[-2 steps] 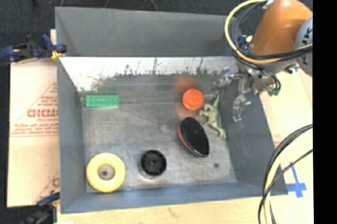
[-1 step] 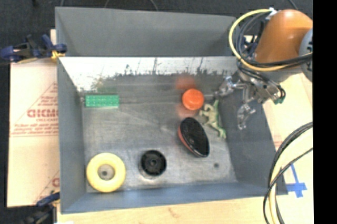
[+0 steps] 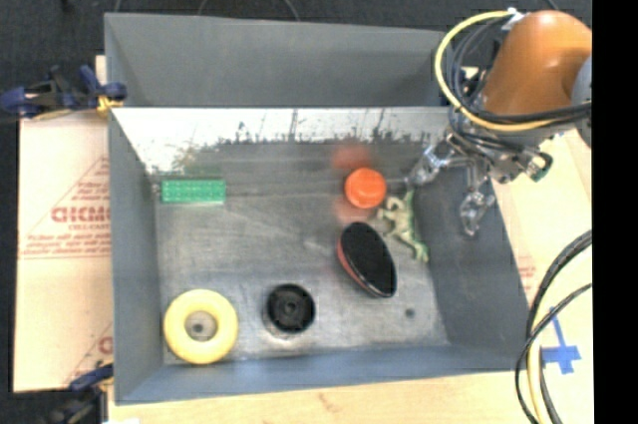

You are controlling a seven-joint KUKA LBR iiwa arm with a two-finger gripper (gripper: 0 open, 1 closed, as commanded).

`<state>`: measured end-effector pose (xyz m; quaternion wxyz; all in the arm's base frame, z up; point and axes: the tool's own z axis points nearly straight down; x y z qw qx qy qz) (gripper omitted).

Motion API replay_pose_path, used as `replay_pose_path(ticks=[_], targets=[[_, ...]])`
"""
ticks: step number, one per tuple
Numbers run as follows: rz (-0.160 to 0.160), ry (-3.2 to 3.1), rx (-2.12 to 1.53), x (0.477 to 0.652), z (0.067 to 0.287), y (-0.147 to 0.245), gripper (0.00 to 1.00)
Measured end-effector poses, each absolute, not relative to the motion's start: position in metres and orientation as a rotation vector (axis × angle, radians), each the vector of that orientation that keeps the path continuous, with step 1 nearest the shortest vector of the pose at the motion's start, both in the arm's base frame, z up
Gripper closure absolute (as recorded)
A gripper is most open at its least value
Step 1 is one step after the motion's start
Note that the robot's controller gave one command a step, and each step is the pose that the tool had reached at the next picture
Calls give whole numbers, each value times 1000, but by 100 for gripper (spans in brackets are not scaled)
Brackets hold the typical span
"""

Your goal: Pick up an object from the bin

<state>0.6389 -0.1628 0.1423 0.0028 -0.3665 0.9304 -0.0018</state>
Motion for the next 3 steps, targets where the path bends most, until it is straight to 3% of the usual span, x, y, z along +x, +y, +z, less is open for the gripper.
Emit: replay_pose_path(ticks=[1,2,3], targets=[[28,2915,-1103,645,78,-149,0],[32,2475,-1900,650,76,-143,100],[33,2475,-1898,650,76,-144,100]])
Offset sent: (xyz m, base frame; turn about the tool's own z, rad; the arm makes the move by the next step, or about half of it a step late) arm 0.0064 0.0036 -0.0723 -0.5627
